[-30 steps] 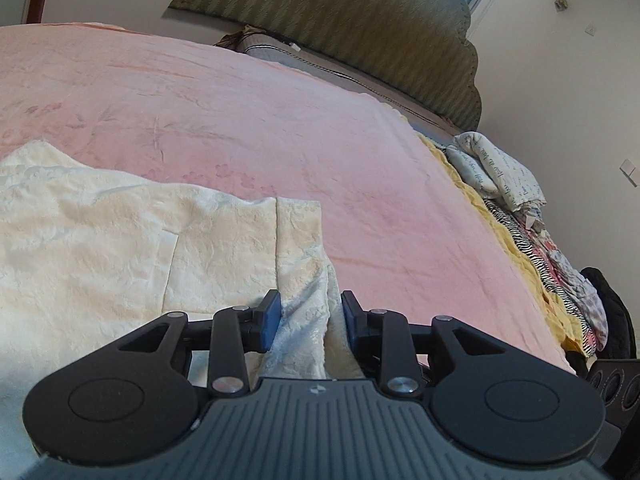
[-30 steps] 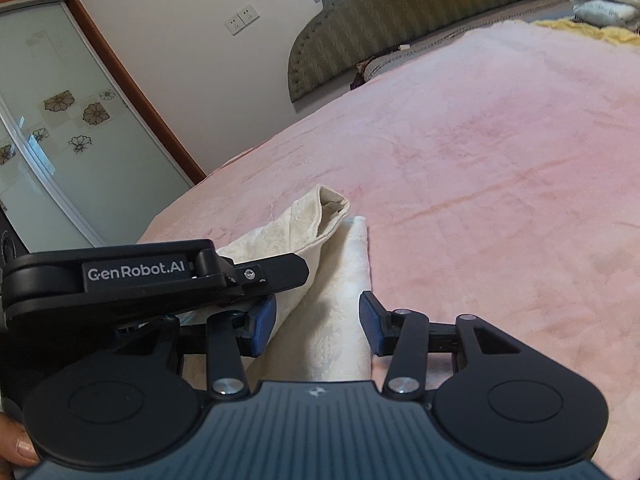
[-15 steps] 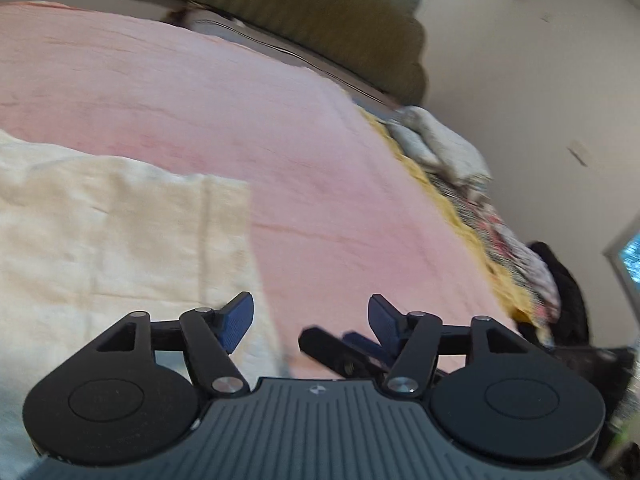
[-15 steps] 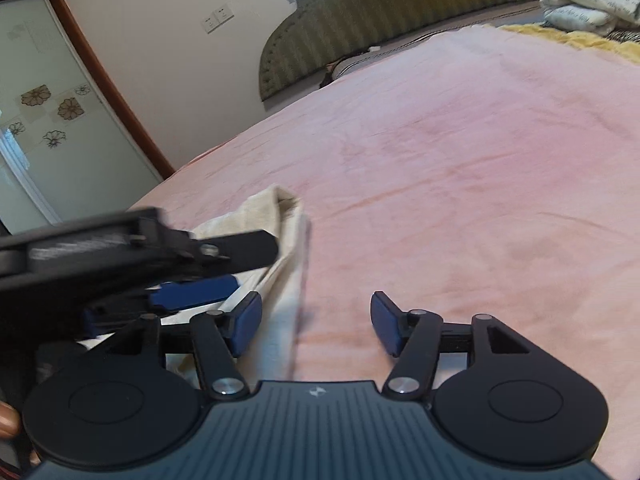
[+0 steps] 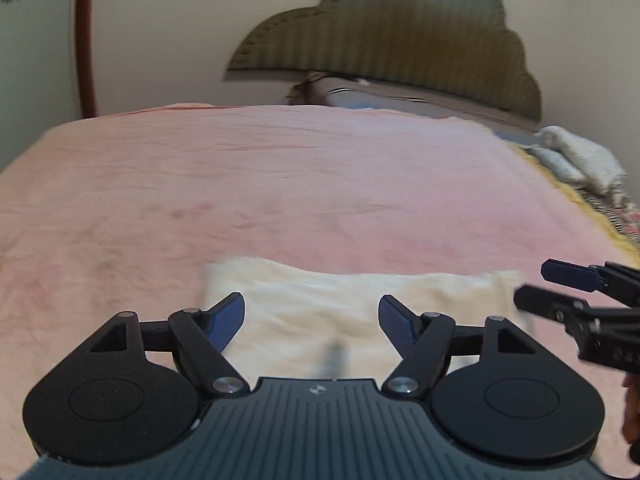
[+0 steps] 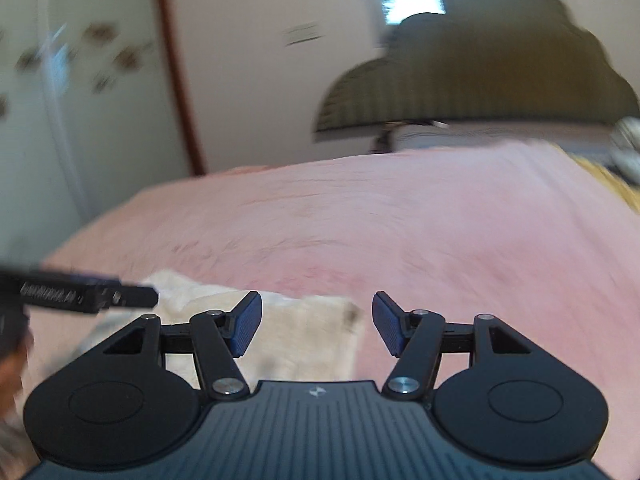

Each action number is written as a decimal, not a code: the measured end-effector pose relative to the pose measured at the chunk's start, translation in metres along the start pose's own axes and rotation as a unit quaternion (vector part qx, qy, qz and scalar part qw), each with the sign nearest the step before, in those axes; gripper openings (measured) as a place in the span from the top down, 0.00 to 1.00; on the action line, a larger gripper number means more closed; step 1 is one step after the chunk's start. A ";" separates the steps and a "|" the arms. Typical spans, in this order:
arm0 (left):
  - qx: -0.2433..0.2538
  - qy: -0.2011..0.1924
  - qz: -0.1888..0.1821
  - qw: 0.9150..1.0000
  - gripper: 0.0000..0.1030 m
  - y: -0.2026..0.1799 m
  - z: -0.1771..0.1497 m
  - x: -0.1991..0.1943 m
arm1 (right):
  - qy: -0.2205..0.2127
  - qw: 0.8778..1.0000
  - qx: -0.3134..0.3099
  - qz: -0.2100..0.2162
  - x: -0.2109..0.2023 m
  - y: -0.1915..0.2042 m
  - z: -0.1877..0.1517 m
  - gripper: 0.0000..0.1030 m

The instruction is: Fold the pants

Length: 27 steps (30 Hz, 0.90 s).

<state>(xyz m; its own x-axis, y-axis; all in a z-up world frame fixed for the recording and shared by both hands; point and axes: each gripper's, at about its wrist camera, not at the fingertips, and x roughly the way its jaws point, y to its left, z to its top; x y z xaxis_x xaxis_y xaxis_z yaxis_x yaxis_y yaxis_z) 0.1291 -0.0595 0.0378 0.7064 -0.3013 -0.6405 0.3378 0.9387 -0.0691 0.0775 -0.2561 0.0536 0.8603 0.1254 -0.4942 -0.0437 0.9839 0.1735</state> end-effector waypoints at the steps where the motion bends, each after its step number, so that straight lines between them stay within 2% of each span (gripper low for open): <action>1: 0.001 -0.001 0.009 1.000 0.26 0.010 0.005 0.005 | 0.014 0.999 -0.027 0.017 0.013 0.011 0.006 0.41; 4: 0.002 0.012 0.020 1.000 0.26 0.027 0.014 0.024 | 0.060 0.994 -0.071 0.060 0.048 0.032 0.014 0.42; 6: 0.015 0.037 0.026 0.999 0.25 0.030 0.012 0.045 | 0.097 0.989 -0.094 0.050 0.066 0.035 0.011 0.43; 8: 0.017 0.056 0.027 0.998 0.21 0.031 0.004 0.065 | 0.128 0.985 -0.112 0.020 0.079 0.027 0.001 0.43; 10: -0.003 0.050 0.026 0.998 0.19 0.037 -0.001 0.065 | 0.132 0.987 -0.094 0.019 0.073 0.013 -0.005 0.43; 13: -0.030 0.042 0.021 0.998 0.23 0.043 -0.002 0.047 | 0.117 0.989 -0.089 -0.008 0.051 0.015 -0.006 0.42; 16: -0.022 0.026 0.007 0.999 0.23 0.035 -0.012 0.016 | 0.093 0.992 -0.078 0.046 0.021 0.028 -0.007 0.42; 17: -0.013 0.024 0.000 1.000 0.22 0.031 -0.017 0.006 | 0.095 0.990 -0.084 0.069 0.013 0.036 -0.011 0.42; 19: 0.006 0.027 -0.015 1.000 0.21 0.025 -0.031 -0.012 | 0.115 0.984 -0.111 0.082 0.006 0.049 -0.023 0.42; 21: 0.022 0.036 -0.021 0.999 0.21 0.019 -0.048 -0.023 | 0.146 0.978 -0.136 0.067 0.006 0.054 -0.040 0.43; 22: 0.028 0.039 -0.018 0.999 0.20 0.019 -0.058 -0.027 | 0.148 0.978 -0.135 0.058 0.005 0.051 -0.045 0.43; 24: 0.051 0.050 -0.012 0.997 0.17 0.019 -0.079 -0.023 | 0.147 0.982 -0.108 0.043 -0.001 0.040 -0.044 0.42; 26: 0.050 0.036 -0.009 0.998 0.13 0.021 -0.091 -0.021 | 0.136 0.984 -0.114 0.004 -0.007 0.040 -0.040 0.40; 27: 0.042 0.036 -0.009 0.998 0.14 0.022 -0.091 -0.022 | 0.126 0.986 -0.104 0.018 -0.011 0.041 -0.038 0.40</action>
<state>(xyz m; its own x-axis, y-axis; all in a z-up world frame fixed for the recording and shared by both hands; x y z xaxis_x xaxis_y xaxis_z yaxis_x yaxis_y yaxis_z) 0.0648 -0.0167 -0.0191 0.6537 -0.3018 -0.6939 0.4025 0.9152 -0.0189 0.0469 -0.2121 0.0343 0.7038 0.1620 -0.6917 -0.1968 0.9800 0.0293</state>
